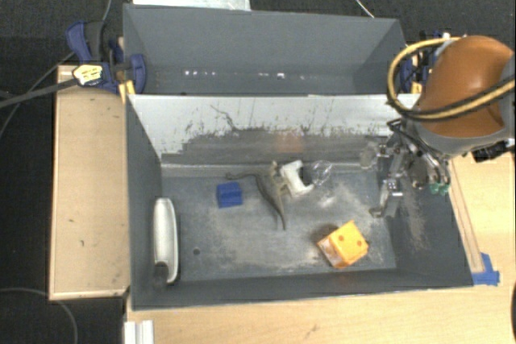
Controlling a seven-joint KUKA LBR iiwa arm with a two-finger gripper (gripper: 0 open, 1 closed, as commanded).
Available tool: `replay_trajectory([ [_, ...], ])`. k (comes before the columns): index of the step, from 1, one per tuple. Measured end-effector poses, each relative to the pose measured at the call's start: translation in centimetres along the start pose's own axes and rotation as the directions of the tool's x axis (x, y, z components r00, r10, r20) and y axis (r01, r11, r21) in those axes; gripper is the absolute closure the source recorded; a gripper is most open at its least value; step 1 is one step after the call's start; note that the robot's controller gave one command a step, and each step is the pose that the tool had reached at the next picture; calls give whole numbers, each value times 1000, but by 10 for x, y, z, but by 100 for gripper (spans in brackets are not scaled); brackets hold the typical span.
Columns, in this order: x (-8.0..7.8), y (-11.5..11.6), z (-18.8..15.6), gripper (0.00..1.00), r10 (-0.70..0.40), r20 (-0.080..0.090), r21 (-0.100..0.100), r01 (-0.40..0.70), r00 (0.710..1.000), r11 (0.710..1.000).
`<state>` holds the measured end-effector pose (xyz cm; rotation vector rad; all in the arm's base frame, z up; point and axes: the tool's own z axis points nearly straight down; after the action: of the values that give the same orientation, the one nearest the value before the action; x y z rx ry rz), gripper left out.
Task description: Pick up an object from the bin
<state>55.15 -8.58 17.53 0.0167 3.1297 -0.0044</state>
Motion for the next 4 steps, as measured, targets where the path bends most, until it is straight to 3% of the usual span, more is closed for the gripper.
replay_trajectory([
  [1, 52, 3, 71, 0, -101, 7, 2, 101, 995, 995],
  [2, 33, 40, 91, 0, -134, -8, 3, 134, 991, 991],
  [3, 34, 59, 95, 0, -393, 13, 14, 393, 920, 920],
  [4, 39, 94, 96, 100, -382, -30, 12, 382, 924, 924],
])
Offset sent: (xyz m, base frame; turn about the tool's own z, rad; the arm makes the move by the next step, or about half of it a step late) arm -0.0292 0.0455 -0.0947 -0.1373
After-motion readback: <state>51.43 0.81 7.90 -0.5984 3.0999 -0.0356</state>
